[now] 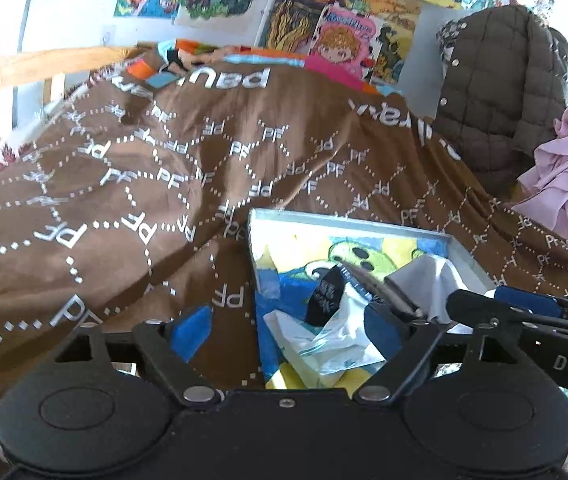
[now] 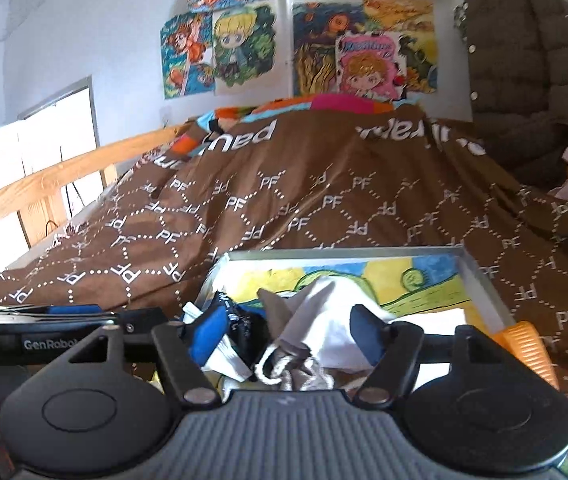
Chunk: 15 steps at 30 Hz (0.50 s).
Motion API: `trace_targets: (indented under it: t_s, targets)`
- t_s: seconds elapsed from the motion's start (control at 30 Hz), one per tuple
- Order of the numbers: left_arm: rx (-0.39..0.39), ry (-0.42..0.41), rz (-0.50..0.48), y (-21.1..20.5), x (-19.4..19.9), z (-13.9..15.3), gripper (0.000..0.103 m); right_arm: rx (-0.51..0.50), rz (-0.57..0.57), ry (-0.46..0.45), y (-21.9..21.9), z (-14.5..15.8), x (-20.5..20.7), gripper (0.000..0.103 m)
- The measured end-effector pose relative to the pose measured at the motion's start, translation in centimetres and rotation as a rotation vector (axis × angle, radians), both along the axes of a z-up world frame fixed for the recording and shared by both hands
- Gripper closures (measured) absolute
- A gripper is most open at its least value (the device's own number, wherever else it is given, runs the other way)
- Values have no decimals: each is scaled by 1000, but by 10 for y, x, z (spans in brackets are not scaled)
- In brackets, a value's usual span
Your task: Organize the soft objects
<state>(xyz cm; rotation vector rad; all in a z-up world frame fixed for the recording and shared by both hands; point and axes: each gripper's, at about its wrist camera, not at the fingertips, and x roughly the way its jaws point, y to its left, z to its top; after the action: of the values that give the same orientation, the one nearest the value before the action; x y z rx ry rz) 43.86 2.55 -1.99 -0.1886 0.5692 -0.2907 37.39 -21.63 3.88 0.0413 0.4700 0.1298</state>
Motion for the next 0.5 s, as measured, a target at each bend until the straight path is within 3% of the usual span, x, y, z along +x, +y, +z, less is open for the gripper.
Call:
trace_targets:
  t_s: [0.23,0.5]
  targets:
    - [29,-79,9,-9,-26,22,1,26,-39,-55,-21,16,-28,13]
    - [81,-141,30,-13,-58,43,1,62,-55,-102,-34,34,-49,3]
